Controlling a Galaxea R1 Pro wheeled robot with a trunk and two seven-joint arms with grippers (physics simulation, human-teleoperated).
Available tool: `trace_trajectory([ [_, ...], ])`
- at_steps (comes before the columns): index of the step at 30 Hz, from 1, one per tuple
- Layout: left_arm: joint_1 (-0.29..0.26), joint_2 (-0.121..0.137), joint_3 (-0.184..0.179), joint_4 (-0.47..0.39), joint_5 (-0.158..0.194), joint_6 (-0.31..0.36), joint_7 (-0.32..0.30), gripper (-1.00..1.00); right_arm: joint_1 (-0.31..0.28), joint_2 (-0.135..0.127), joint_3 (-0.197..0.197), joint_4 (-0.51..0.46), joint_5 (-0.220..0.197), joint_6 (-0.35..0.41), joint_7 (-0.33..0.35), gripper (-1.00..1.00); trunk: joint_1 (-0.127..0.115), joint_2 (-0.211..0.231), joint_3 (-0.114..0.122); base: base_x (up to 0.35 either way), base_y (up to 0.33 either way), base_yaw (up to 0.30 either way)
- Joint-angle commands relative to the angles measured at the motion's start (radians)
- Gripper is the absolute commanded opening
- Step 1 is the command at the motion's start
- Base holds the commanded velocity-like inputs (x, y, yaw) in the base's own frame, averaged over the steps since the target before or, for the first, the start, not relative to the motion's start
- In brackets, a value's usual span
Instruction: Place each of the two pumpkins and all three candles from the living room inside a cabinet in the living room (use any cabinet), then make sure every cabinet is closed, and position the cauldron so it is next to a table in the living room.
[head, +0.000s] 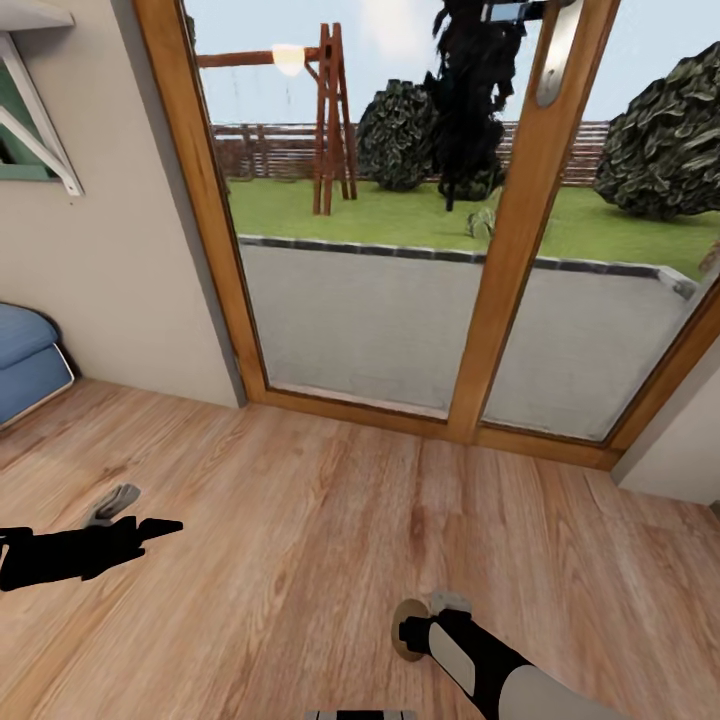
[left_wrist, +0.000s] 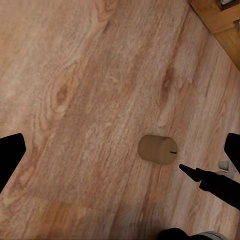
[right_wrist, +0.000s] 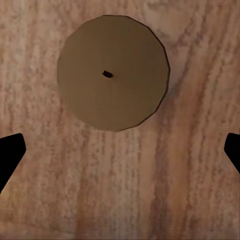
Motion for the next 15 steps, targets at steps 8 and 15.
trace_trajectory([
  [8,-0.001,0.001,-0.002,0.000,0.009,0.001,0.011,1.00,-0.001,-0.001,0.008,-0.002,-0.008,0.003,-0.008,1.00,0.000,0.000,-0.001,0.110,0.045,0.000],
  [15,-0.001,0.001,-0.005,0.000,0.008,0.001,0.011,1.00,-0.001,-0.001,0.008,-0.002,-0.008,0.003,-0.008,1.00,0.000,0.000,-0.001,0.095,-0.045,0.000],
])
